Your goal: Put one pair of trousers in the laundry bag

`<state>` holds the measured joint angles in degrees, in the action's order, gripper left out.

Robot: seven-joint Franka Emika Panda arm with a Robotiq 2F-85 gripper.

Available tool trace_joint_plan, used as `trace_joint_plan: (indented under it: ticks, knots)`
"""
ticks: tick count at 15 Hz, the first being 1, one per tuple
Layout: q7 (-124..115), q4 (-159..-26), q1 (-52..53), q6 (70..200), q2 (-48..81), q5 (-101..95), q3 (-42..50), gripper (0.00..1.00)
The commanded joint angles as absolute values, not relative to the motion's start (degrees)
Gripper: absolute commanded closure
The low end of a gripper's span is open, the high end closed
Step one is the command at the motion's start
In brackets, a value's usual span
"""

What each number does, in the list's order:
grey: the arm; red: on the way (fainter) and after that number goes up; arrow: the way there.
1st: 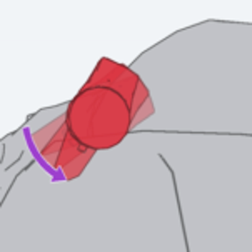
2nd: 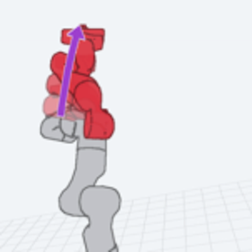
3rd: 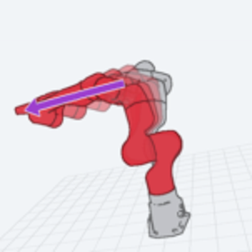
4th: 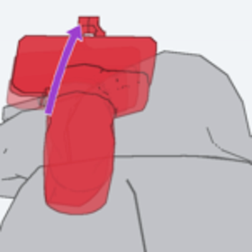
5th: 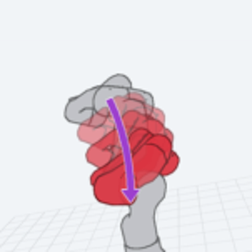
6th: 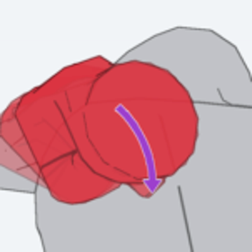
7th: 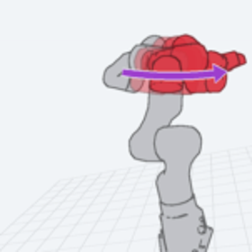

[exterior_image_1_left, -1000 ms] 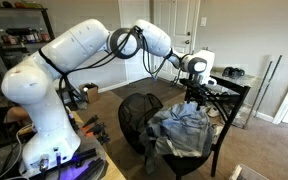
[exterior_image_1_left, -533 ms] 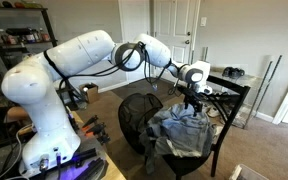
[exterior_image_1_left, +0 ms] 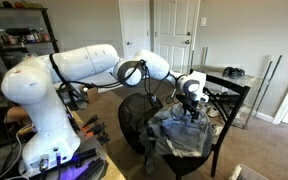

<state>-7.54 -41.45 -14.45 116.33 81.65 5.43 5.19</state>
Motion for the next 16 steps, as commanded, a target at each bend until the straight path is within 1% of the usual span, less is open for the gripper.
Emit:
trace_joint_plan:
  ticks: [1, 2, 16]
  knots:
    - [-10.02, -34.86, -15.68, 115.04, 86.65, 6.37, 4.09, 0.0]
    - [-10.3, -39.82, -15.67, 117.34, 83.93, 6.18, 3.78, 0.0]
    - [-11.62, -40.81, -16.6, 119.35, 84.85, 6.03, 3.71, 0.0]
